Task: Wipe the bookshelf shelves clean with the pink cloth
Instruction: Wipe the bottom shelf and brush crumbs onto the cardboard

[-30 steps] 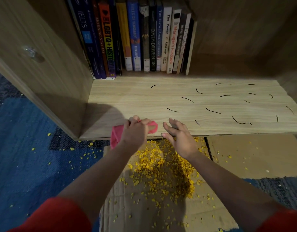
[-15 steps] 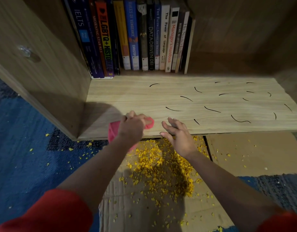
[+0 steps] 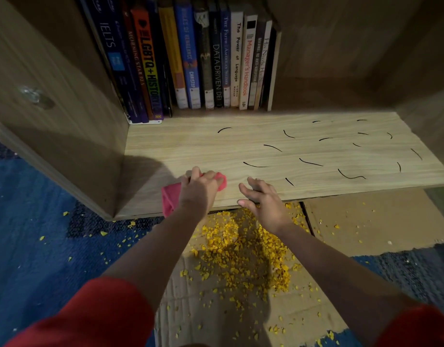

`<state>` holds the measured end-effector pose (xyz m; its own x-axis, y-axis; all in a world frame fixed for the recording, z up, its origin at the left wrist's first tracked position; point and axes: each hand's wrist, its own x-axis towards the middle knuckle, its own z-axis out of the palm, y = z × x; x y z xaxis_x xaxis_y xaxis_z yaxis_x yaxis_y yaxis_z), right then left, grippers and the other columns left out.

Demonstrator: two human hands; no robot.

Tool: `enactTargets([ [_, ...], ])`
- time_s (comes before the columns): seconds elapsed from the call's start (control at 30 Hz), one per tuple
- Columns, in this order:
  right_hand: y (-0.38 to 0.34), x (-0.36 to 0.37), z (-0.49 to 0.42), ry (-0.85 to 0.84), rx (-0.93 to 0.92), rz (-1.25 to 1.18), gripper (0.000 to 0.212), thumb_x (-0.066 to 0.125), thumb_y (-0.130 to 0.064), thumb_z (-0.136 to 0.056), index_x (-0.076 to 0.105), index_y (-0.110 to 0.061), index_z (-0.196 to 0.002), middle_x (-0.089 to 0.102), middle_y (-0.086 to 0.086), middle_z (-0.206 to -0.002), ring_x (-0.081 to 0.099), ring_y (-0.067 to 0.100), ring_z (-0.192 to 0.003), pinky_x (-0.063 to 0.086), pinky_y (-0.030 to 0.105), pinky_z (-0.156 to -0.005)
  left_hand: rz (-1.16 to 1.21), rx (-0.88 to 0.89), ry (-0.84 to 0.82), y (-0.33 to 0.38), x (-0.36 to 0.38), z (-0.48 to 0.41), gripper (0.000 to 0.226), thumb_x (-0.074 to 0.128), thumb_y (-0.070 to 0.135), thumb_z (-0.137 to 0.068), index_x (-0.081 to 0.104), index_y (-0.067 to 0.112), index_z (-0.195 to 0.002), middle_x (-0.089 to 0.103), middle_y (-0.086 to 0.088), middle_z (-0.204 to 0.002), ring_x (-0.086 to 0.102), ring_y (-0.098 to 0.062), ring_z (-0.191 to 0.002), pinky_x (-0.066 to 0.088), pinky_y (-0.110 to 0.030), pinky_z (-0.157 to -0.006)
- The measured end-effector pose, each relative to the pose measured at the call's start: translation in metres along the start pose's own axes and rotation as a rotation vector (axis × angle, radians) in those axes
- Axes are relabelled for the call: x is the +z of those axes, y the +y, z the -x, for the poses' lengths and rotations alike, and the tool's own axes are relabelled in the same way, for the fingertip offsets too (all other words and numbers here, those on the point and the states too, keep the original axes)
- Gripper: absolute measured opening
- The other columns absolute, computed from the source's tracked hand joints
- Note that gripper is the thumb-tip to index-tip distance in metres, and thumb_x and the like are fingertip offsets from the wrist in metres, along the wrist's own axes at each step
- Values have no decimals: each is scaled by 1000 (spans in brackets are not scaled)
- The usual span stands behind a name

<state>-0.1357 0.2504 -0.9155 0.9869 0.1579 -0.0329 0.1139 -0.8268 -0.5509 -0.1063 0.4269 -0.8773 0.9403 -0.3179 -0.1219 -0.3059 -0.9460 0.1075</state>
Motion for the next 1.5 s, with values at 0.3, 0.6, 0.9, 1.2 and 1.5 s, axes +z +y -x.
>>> enactTargets([
  [0.3, -9, -10, -5, -133, 39, 191, 45, 48, -33, -95, 44, -24, -139, 30, 4, -150, 27, 23, -134, 23, 30, -109, 17, -33, -6, 5, 3, 1, 55, 48, -2, -87, 40, 26, -133, 43, 4, -132, 35, -26, -118, 37, -39, -93],
  [0.6, -10, -9, -8, -159, 51, 173, 45, 53, -32, -93, 47, -22, -137, 33, 6, -147, 30, 25, -134, 24, 29, -107, -2, 27, -15, 26, 7, 15, 55, 44, 10, -94, 32, 33, -142, 31, 10, -147, 30, -27, -127, 31, -39, -102],
  [0.9, 3, -17, -5, -188, -49, 88, 44, 48, -29, -96, 42, -24, -140, 28, 2, -151, 24, 20, -134, 19, 25, -110, 137, -297, -42, 45, 5, 10, 54, 42, 2, -92, 34, 25, -141, 36, 0, -143, 28, -30, -129, 30, -44, -101],
  [1.2, 11, -37, 1, -249, -116, 207, 47, 44, -7, -95, 41, -16, -140, 29, 5, -149, 25, 23, -136, 28, 29, -107, 191, -417, -206, 62, -20, 2, 32, 44, 24, -97, 55, 28, -127, 47, -1, -135, 31, -27, -128, 32, -45, -100],
  [1.5, 22, -49, 3, -279, -74, -1, 48, 45, 6, -88, 50, -9, -133, 44, 9, -140, 42, 24, -129, 28, 20, -106, 234, -452, -171, 88, -9, -14, 46, 41, 8, -94, 45, 26, -136, 34, -1, -140, 27, -32, -127, 34, -49, -100],
])
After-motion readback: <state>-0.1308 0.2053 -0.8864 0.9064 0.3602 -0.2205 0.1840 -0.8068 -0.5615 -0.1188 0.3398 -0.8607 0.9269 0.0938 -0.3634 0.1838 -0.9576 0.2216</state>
